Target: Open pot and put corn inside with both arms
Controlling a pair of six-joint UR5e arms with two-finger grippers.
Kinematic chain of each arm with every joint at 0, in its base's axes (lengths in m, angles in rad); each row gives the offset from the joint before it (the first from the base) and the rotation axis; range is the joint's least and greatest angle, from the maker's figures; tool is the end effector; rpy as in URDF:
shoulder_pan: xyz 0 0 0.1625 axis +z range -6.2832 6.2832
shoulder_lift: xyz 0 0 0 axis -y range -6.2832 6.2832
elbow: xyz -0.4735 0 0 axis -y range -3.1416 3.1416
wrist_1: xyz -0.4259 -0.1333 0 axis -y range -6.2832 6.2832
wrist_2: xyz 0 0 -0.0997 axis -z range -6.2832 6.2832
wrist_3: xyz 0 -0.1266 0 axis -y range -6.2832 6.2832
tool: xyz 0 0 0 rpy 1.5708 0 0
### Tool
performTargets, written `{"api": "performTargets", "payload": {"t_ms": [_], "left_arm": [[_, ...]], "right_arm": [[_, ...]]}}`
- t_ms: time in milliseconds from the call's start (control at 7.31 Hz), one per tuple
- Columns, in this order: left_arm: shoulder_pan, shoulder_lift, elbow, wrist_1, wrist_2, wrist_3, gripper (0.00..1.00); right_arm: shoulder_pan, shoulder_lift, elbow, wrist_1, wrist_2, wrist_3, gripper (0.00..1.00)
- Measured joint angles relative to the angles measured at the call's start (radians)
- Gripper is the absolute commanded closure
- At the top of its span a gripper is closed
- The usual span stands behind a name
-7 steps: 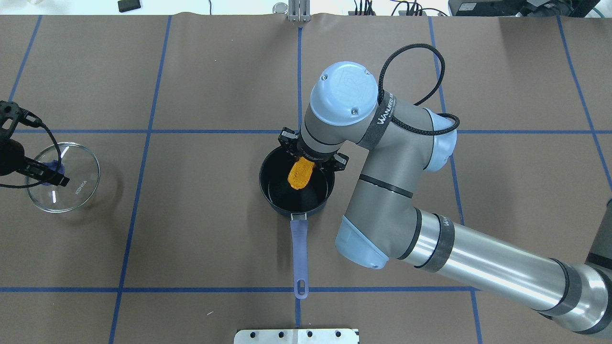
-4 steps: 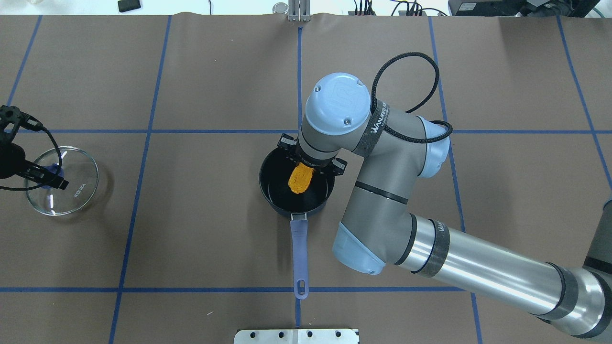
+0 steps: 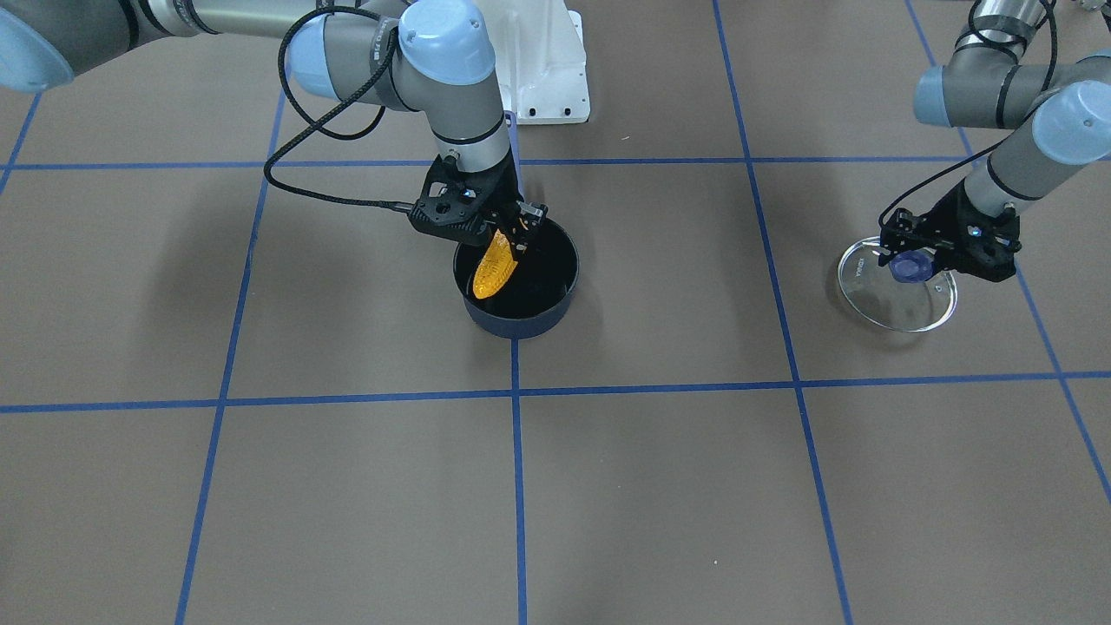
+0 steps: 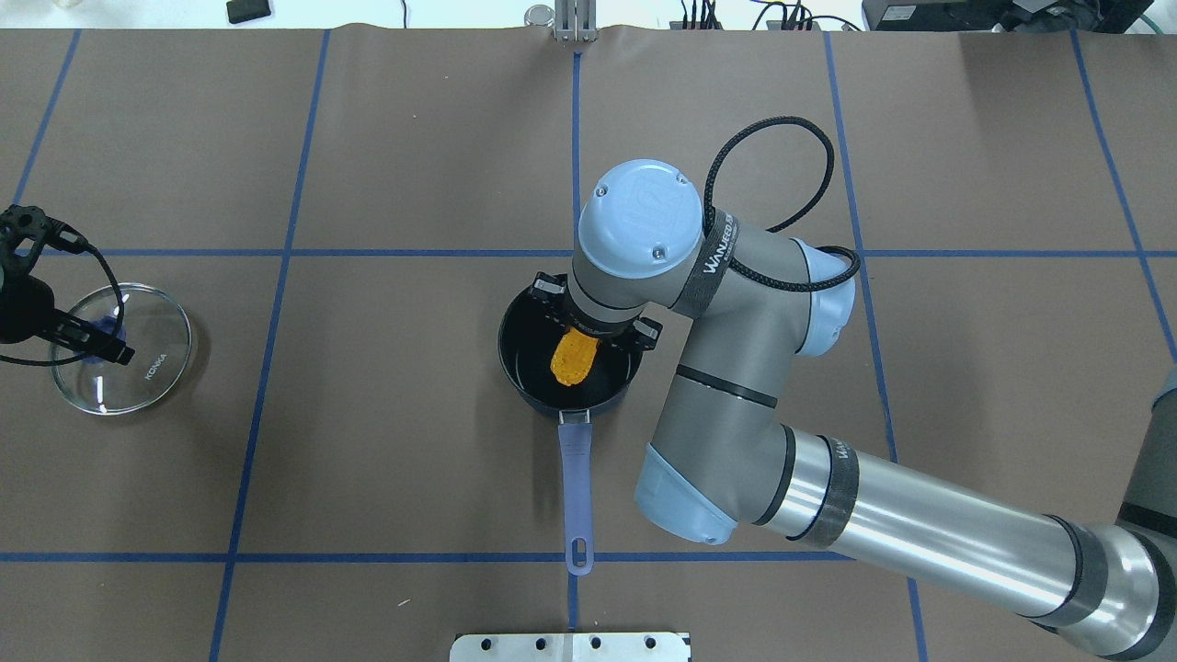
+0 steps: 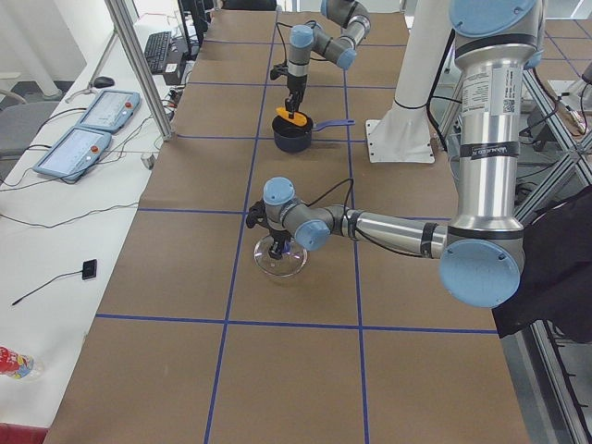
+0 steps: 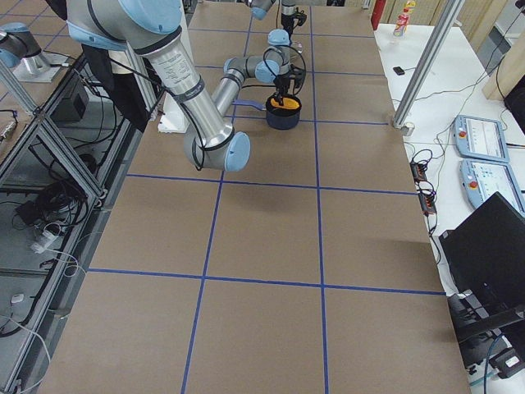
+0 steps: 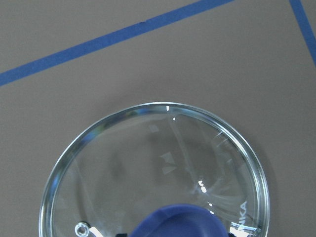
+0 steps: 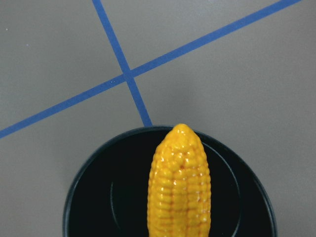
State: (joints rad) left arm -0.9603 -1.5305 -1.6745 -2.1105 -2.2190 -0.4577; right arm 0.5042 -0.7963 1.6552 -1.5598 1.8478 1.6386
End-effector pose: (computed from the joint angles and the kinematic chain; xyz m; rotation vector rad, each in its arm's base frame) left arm 0.2660 -0.4794 0.6352 0.1814 0.8396 0.3387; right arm -0.6237 -0.4568 0.1808 -0.0665 -0.9062 0.4121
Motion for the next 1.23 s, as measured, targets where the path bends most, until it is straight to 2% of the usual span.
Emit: {"api": "performTargets", "payload": {"t_ms": [274, 411, 547, 684, 821, 1232], "left_arm": [[0.000, -0.003, 0.002, 0.001, 0.004, 0.002, 0.17], [0.000, -0.004, 0.001, 0.001, 0.003, 0.004, 0.03], [-0.002, -0.005, -0.005, 0.000, -0.004, 0.004, 0.03], [-0.004, -0.005, -0.018, 0.001, -0.026, 0.003, 0.03], [-0.008, -0.002, -0.036, 0.005, -0.053, 0.002, 0.03], [-0.034, 0.009, -0.060, 0.012, -0.090, 0.007, 0.03]], "right_arm": [[-0.014, -0.005, 0.000, 0.028, -0.014, 0.004, 0.78], [-0.017, -0.007, 0.000, 0.034, -0.016, 0.005, 0.78], [-0.019, -0.009, -0.003, 0.037, -0.017, 0.005, 0.75], [-0.020, -0.009, -0.008, 0.038, -0.021, 0.003, 0.26], [-0.021, -0.008, -0.012, 0.038, -0.030, 0.000, 0.00], [0.005, 0.007, -0.006, 0.031, -0.051, -0.031, 0.00]]}}
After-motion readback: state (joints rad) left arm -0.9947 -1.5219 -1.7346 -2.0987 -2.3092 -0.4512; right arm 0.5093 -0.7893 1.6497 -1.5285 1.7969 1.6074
